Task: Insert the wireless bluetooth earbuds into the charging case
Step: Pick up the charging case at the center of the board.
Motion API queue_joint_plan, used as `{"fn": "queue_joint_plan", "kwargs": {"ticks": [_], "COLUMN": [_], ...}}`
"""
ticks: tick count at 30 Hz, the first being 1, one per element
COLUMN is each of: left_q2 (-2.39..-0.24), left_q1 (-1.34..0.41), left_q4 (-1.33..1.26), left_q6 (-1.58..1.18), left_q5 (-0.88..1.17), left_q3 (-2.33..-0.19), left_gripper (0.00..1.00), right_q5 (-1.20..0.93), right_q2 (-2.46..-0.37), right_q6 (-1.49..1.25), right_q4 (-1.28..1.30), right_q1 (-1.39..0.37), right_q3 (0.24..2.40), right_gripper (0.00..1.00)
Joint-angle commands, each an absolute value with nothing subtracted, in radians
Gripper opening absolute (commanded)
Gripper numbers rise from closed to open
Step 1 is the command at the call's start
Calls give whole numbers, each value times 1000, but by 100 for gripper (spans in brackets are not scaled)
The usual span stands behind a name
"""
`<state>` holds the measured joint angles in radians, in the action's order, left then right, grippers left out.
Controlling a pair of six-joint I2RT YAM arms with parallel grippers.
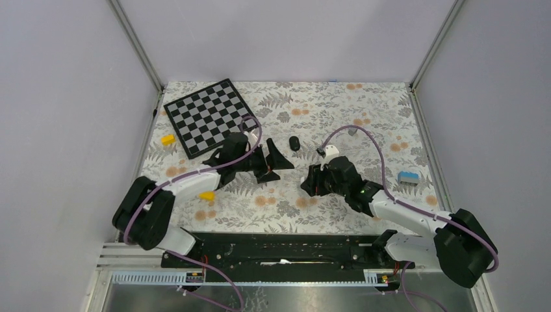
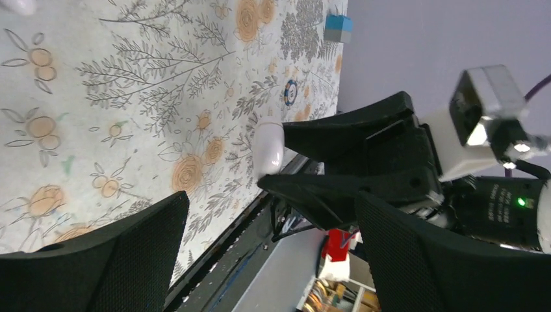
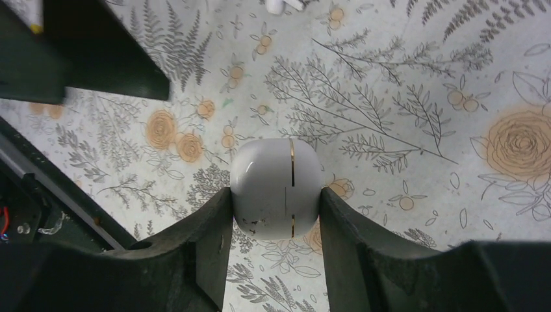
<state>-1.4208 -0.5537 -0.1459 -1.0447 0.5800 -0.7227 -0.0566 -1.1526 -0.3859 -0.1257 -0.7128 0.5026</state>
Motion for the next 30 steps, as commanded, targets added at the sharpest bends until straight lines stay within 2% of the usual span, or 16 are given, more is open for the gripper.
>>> {"fn": "queue_joint_plan", "kwargs": {"ticks": [1, 7, 14, 20, 24, 30], "left_q2": [-1509, -1591, -1649, -1682, -1692, -1693], "left_q1": [-574, -594, -620, -655, -668, -684], "left_q4": [-356, -377, -473, -504, -501, -484], "left_q6": [-1155, -1193, -1236, -1226, -1218, -1206], "left_q5": [674, 666, 711, 742, 738, 742], "left_q3": [-713, -744, -762, -777, -789, -816], "left_gripper": [99, 99, 86, 81, 72, 50], "right_q5": [-95, -95, -105, -109, -127, -131], "right_q2": [-1099, -1080, -1083, -1075, -1082, -1089], "right_q6": [-360, -353, -348, -349, -355, -360], "right_q4": [-215, -214, -214, -215, -215, -215], "right_q1": [-722, -722, -725, -725, -725, -725], "right_q3": [503, 504, 504, 502, 510, 514], "right_gripper": [45, 45, 45, 46, 46, 46]}}
